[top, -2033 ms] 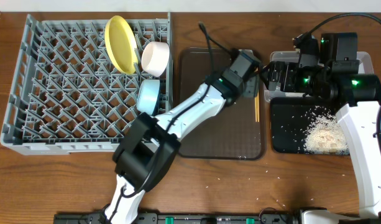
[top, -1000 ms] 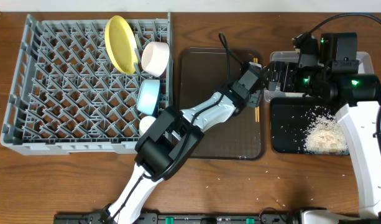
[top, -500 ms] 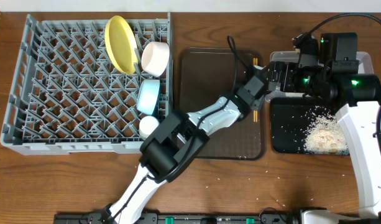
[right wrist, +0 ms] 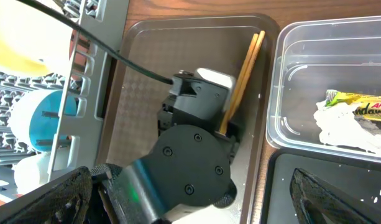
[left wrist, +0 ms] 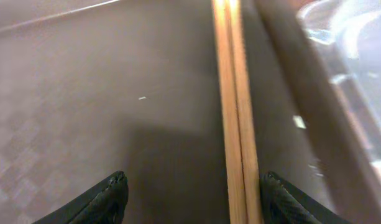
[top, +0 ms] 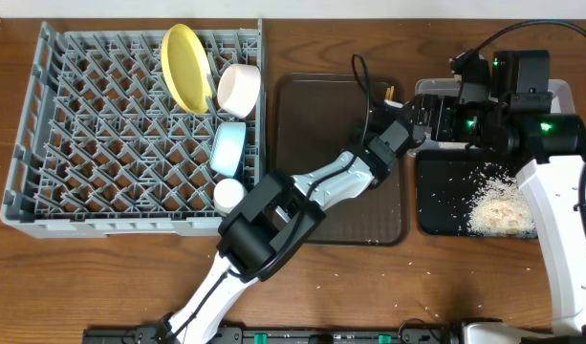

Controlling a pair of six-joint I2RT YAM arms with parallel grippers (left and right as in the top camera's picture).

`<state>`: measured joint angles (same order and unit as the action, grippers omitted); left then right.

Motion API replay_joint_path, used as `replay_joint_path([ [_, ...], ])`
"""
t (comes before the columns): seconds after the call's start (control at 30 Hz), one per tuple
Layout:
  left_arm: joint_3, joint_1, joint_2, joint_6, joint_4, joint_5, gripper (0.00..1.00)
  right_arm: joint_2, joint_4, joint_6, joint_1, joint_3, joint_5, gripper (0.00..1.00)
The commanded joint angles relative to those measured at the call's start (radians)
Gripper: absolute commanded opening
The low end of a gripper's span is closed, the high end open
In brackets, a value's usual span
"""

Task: Sort waste into correct bins and load items into the dishwasher
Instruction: 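Close the left gripper on one chopstick and lift it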

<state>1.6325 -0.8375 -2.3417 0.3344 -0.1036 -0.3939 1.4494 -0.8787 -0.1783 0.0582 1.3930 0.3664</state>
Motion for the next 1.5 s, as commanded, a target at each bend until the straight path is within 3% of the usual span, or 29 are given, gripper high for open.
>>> replay_joint_path([
  [0.0, -0.005, 0.038, -0.043, 0.101, -0.052, -0.043, 0.69, 0.004, -0.001, 0.003, 0.007, 0.006, 0.007, 0.99],
  [0.37, -0.004, 0.107, -0.042, 0.169, -0.084, 0.198, 0.67, 0.004, -0.001, 0.003, 0.007, 0.006, 0.007, 0.99],
  [0.43, -0.004, 0.114, -0.04, 0.189, -0.088, 0.26, 0.55, 0.004, -0.001, 0.003, 0.007, 0.006, 0.007, 0.99],
  [0.5, -0.004, 0.122, -0.034, 0.24, -0.109, 0.309, 0.36, 0.004, -0.001, 0.003, 0.006, 0.006, 0.007, 0.99],
  [0.6, -0.004, 0.134, -0.02, 0.278, -0.14, 0.368, 0.27, 0.004, -0.001, 0.003, 0.006, 0.006, 0.007, 0.99],
  [0.87, -0.004, 0.146, 0.032, 0.317, -0.226, 0.407, 0.26, 0.004, -0.001, 0.003, 0.007, 0.006, 0.007, 0.99],
  [1.23, -0.003, 0.223, 0.094, 0.358, -0.454, 0.719, 0.3, 0.004, -0.001, 0.003, 0.007, 0.006, 0.007, 0.99],
  [1.37, 0.008, 0.266, 0.124, 0.269, -0.452, 0.752, 0.3, 0.004, -0.001, 0.003, 0.007, 0.006, 0.007, 0.99],
  [1.47, 0.047, 0.286, 0.179, 0.093, -0.452, 0.704, 0.31, 0.004, -0.001, 0.003, 0.007, 0.006, 0.007, 0.99],
])
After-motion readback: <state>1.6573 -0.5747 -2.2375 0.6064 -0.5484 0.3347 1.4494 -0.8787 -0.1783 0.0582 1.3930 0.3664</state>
